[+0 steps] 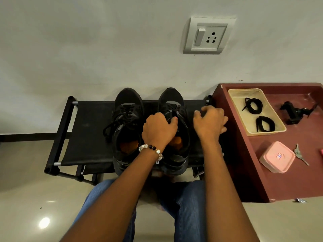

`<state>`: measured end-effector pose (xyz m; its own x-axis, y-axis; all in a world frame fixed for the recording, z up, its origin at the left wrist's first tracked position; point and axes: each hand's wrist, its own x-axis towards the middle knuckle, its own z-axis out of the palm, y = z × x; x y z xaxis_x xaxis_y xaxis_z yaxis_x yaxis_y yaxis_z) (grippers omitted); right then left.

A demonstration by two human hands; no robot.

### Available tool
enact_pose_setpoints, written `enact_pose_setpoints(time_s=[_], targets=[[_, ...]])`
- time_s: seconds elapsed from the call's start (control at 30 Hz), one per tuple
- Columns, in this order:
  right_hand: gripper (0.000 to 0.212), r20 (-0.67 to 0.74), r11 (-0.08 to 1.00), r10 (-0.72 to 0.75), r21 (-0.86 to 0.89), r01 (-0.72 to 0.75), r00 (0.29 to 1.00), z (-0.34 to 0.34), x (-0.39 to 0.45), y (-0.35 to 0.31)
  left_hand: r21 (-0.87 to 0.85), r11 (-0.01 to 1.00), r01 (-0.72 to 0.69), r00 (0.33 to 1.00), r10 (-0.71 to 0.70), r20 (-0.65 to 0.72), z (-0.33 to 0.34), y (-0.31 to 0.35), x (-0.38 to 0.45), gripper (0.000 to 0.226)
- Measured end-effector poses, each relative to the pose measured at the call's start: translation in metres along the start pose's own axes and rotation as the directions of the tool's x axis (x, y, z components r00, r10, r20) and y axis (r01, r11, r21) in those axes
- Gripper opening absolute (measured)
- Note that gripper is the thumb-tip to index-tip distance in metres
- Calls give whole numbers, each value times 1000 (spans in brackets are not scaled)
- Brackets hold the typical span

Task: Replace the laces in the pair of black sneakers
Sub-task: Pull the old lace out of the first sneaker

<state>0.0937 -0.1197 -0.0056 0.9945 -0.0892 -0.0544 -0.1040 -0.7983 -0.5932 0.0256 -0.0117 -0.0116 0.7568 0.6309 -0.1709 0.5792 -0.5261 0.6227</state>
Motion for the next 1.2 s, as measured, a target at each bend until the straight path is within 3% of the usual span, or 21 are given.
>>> enact_pose_setpoints(time_s=[0.07,0.13,0.17,0.23,0.3,0.4,0.57,0.67,0.9,0.97,1.03,1.1,1.2], targets=[[29,17,984,-177,34,176,984,-4,-1,-6,-40,993,-115,984,108,-144,-5,2,1,36],[25,199,943,-306,196,269,931,-5,-4,-10,-109,965,-240,949,209,-236,-9,6,7,28],[29,310,938,-338,187,292,889,-4,-8,-11,-133,948,-287,935,248,-254,-10,7,13,24],[48,440,922,-332,-34,385,835,1,-12,-9,-154,930,-334,925,292,-244,-8,8,26,20],[56,437,913,-257,-184,365,862,6,-15,-7,-125,925,-358,928,337,-158,-3,6,36,20],[42,404,949,-150,-198,246,902,9,-18,-4,-27,915,-402,915,402,-28,6,4,43,18],[23,404,976,-119,-122,182,907,6,-17,-3,72,923,-377,919,382,-94,15,5,44,16],[11,406,979,-121,-102,177,906,4,-17,-2,216,915,-342,916,375,-140,24,12,36,16],[8,394,984,-121,-70,161,911,4,-18,1,297,881,-368,881,433,-193,31,12,38,12],[9,385,987,-111,-64,146,916,5,-19,2,219,931,-293,906,343,-249,28,10,40,14],[12,376,990,-101,-55,131,921,5,-19,3,-38,994,-99,966,87,-243,22,3,51,19],[15,370,992,-91,-46,116,925,7,-19,4,-318,947,43,980,-101,-169,17,-6,60,17],[21,367,995,-73,-35,92,927,9,-19,3,-307,951,23,985,-74,-153,10,-1,53,12]])
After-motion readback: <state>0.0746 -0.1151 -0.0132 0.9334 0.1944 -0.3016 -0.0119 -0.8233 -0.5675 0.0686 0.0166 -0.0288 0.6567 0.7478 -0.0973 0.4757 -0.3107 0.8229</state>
